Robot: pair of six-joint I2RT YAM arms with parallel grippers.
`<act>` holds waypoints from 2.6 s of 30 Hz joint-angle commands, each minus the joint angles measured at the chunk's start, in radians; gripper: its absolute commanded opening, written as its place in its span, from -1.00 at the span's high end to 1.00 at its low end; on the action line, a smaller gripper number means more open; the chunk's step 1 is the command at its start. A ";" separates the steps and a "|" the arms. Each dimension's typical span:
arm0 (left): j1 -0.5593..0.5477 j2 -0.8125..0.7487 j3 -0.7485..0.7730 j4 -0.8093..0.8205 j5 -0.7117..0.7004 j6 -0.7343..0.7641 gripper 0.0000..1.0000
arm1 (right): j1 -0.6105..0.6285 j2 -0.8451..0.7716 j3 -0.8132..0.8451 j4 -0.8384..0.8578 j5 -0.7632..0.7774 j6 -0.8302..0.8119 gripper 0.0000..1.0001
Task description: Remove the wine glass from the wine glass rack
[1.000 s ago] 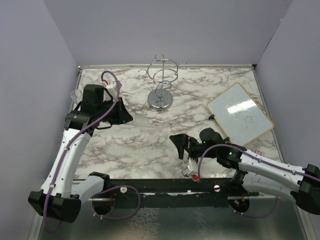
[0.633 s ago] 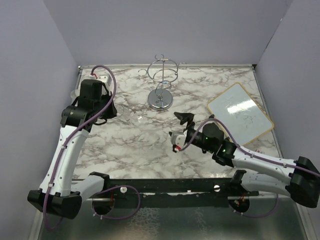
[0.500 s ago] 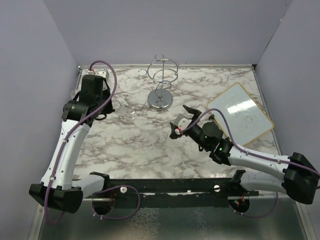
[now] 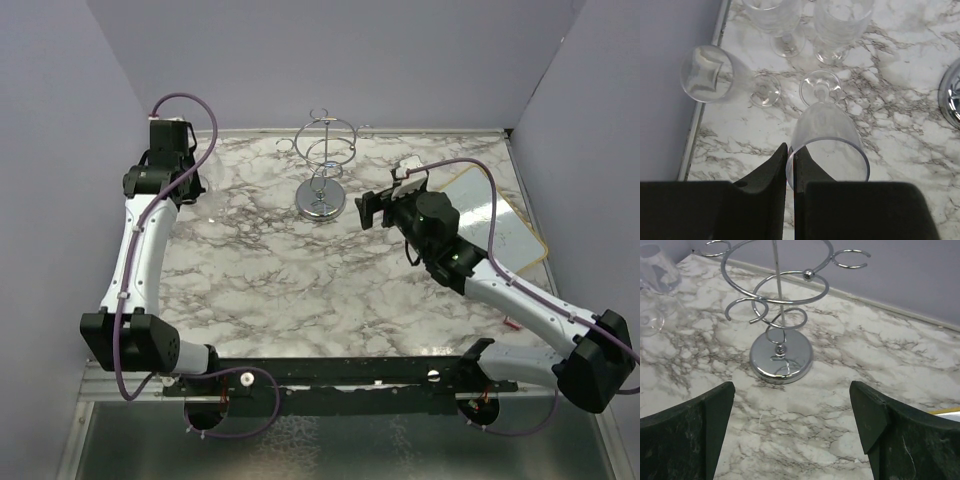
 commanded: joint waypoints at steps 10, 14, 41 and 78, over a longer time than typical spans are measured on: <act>0.059 0.104 0.029 0.026 0.021 0.025 1.00 | -0.068 -0.054 0.092 -0.217 -0.257 0.174 -0.99; 0.068 0.110 0.031 0.026 0.008 0.026 1.00 | -0.068 -0.060 0.083 -0.220 -0.230 0.167 -0.99; 0.095 0.176 0.055 0.025 0.024 0.030 0.50 | -0.068 -0.073 0.180 -0.252 -0.209 0.150 -0.99; -0.128 -0.274 0.150 0.386 0.607 0.149 -0.58 | -0.069 -0.233 0.437 -0.570 0.031 0.091 -0.99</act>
